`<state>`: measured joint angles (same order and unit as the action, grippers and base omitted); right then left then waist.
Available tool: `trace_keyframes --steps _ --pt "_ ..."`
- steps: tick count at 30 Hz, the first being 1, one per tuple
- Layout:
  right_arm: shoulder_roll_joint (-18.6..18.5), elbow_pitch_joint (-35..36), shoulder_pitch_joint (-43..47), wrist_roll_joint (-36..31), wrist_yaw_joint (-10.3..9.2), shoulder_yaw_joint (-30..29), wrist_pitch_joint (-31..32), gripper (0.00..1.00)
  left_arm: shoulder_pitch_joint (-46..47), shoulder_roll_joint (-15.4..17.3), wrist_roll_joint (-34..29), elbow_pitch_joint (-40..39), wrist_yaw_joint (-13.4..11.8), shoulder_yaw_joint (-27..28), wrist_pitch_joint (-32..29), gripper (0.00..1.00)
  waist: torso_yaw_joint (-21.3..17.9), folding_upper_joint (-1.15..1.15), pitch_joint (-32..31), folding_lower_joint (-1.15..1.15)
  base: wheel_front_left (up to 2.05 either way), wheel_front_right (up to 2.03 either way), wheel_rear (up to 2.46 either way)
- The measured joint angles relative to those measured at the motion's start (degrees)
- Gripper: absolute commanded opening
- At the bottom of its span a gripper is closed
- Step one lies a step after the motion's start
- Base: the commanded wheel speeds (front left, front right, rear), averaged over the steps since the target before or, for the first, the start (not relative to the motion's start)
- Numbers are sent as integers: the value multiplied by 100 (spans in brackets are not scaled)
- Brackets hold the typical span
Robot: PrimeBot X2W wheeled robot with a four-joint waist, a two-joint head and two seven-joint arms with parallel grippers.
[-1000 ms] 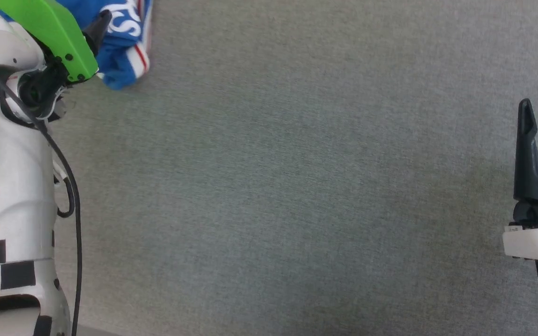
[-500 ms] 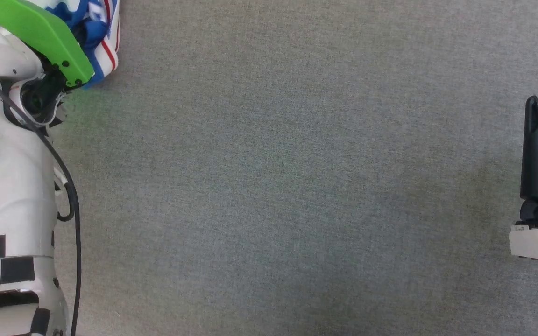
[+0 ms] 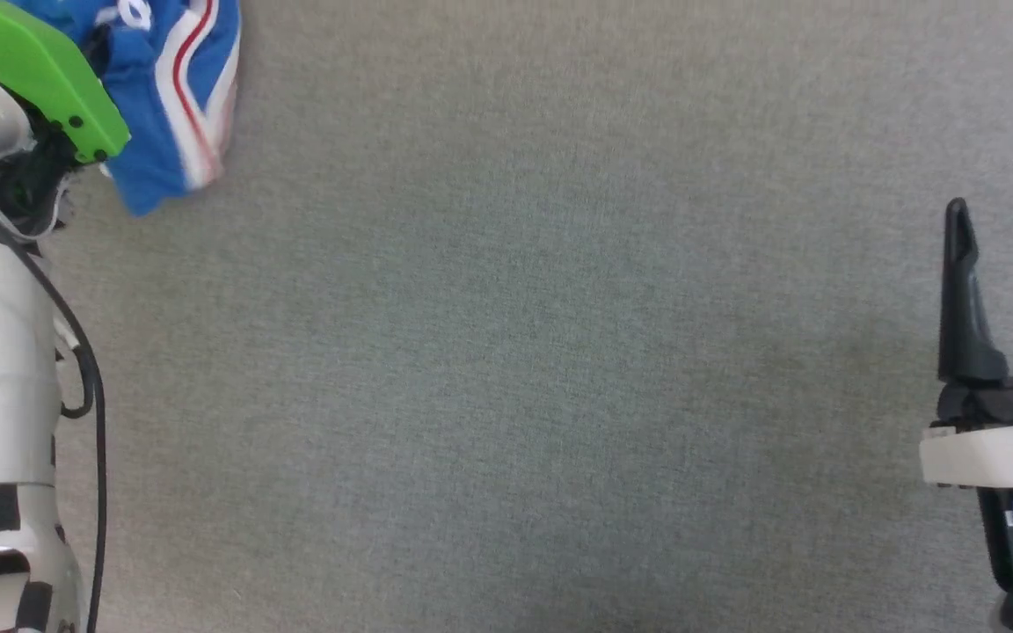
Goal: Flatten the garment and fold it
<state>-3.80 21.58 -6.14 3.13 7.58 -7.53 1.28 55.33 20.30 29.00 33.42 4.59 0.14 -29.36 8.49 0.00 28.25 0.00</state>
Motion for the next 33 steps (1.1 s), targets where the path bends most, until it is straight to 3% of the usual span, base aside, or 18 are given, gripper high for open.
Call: trace_keyframes --steps 5,18,33 --pt "71 -336 4 107 0 10 -208 100 209 111 -179 -545 189 -436 176 0 17 0 -556 0 0 0 0" --pt "83 -929 236 627 0 -42 -593 100 427 104 127 -1710 248 -1146 -280 0 -21 0 -1647 0 0 0 0" --pt "86 -1284 384 907 0 -78 -896 100 643 -901 587 -2651 248 -1928 -602 0 -651 0 -2279 -1 0 0 0"
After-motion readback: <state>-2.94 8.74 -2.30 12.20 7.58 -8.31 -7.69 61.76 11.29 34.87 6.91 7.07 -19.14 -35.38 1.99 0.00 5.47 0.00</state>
